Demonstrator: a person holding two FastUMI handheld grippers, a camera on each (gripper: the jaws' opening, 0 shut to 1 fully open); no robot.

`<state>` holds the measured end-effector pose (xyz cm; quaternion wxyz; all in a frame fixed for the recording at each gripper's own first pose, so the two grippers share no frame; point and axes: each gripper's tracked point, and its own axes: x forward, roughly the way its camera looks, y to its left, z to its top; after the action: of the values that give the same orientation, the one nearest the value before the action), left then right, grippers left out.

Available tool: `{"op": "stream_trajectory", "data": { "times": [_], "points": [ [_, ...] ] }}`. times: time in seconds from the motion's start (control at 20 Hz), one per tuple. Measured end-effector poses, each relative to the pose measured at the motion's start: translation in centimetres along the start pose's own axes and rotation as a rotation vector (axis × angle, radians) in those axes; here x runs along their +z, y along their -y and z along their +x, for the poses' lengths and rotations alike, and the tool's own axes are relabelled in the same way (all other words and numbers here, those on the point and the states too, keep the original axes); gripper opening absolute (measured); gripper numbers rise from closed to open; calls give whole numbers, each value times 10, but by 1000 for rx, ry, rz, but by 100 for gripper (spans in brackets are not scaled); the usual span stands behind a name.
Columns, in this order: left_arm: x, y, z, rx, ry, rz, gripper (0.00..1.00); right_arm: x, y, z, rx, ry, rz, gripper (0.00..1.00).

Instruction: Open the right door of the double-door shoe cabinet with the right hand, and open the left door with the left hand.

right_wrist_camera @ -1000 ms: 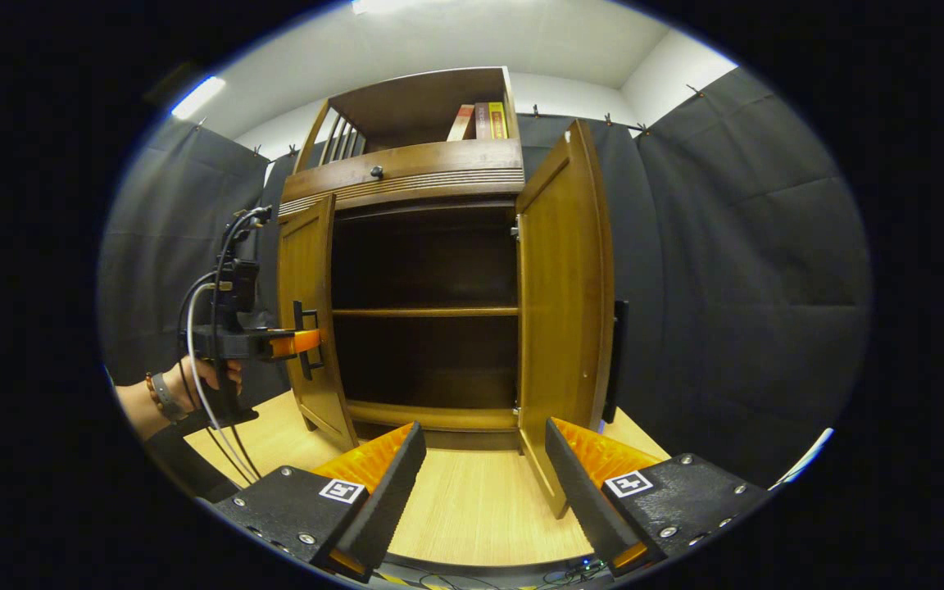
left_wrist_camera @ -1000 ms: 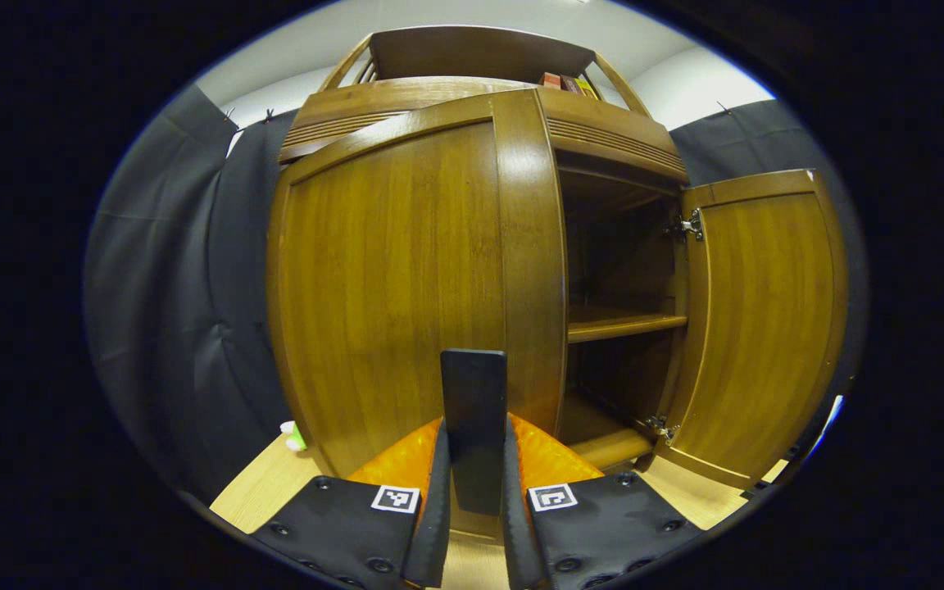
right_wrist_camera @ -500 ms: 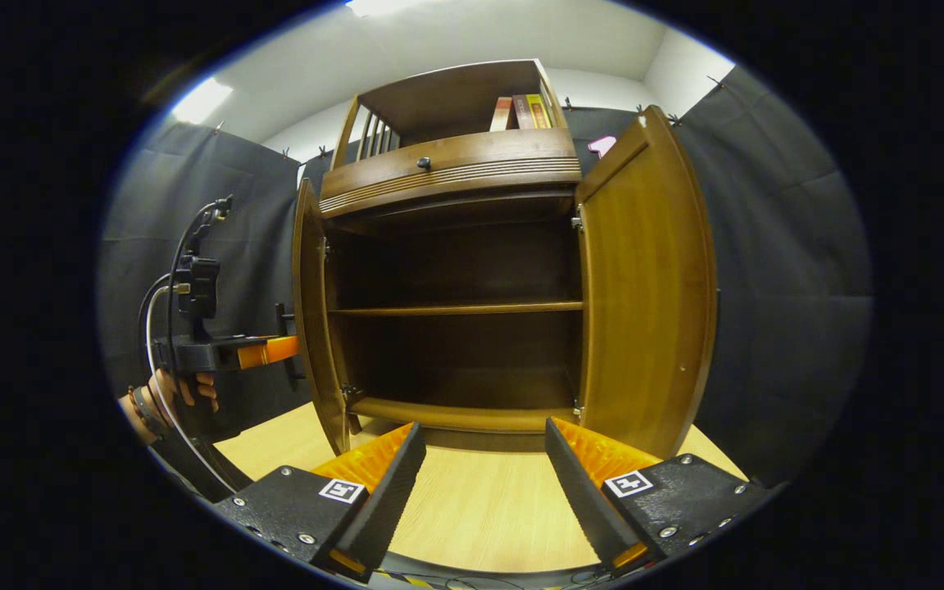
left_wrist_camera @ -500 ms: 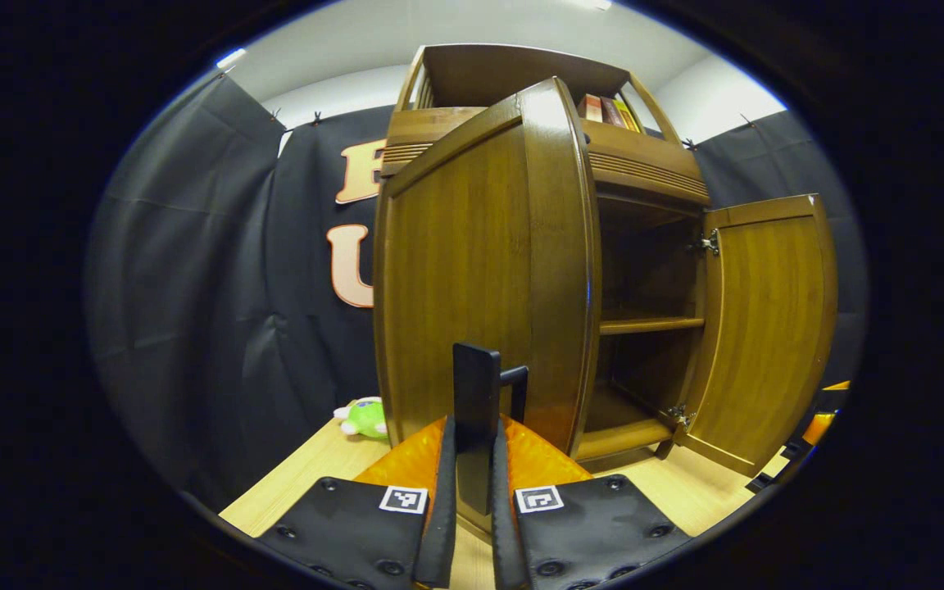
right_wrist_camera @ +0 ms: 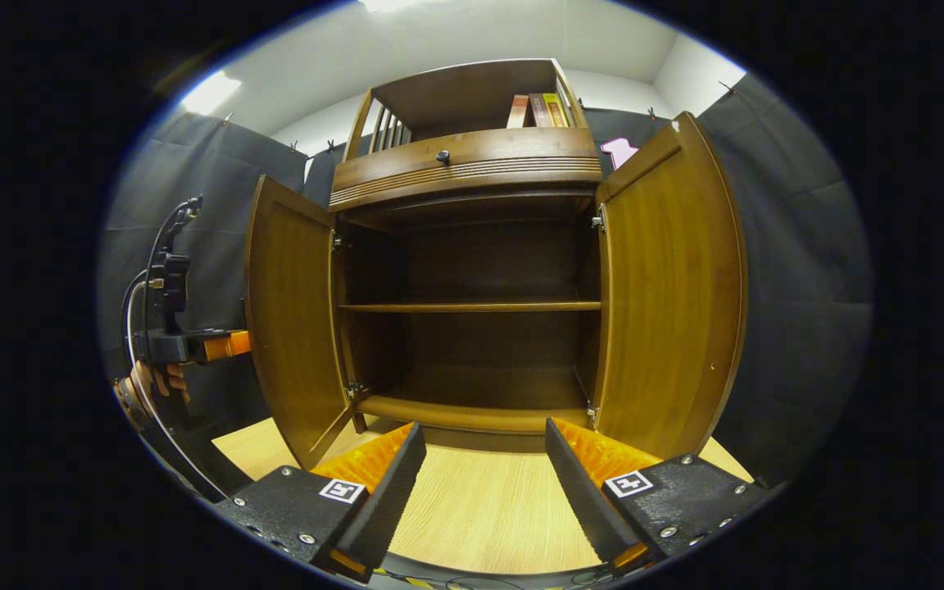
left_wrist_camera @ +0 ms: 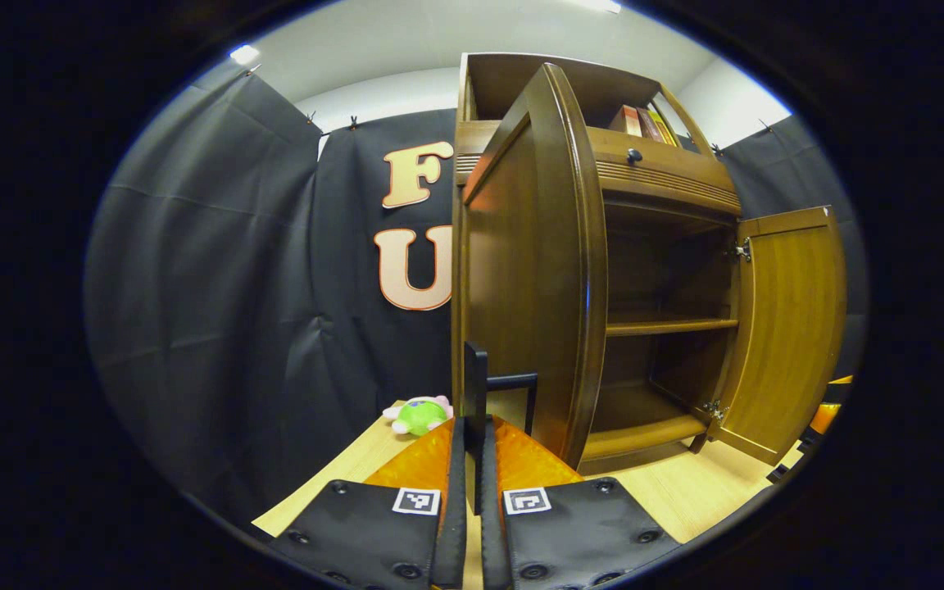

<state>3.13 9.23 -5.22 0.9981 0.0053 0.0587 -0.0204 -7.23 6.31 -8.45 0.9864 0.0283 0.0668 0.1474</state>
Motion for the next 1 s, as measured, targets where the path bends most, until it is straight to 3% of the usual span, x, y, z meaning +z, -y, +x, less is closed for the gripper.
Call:
{"op": "stream_trajectory", "data": {
  "times": [0.2,0.25,0.3,0.4,0.65,1.0],
  "points": [
    [2,-33,3,-13,7,-11,14,3,-10,1,-4,9,-6,91],
    [0,-42,4,-18,2,-13,14,6,-11,3,-5,12,-2,85],
    [2,-47,4,-35,6,-25,14,9,-12,4,-8,16,1,91],
    [3,-49,6,-78,10,-45,14,12,-14,4,-15,14,2,91],
    [5,-69,10,-129,32,40,14,15,-12,-3,-38,-7,-11,91],
    [1,-93,17,-238,2,15,14,10,-24,0,-47,-18,3,91]
  ]
}}
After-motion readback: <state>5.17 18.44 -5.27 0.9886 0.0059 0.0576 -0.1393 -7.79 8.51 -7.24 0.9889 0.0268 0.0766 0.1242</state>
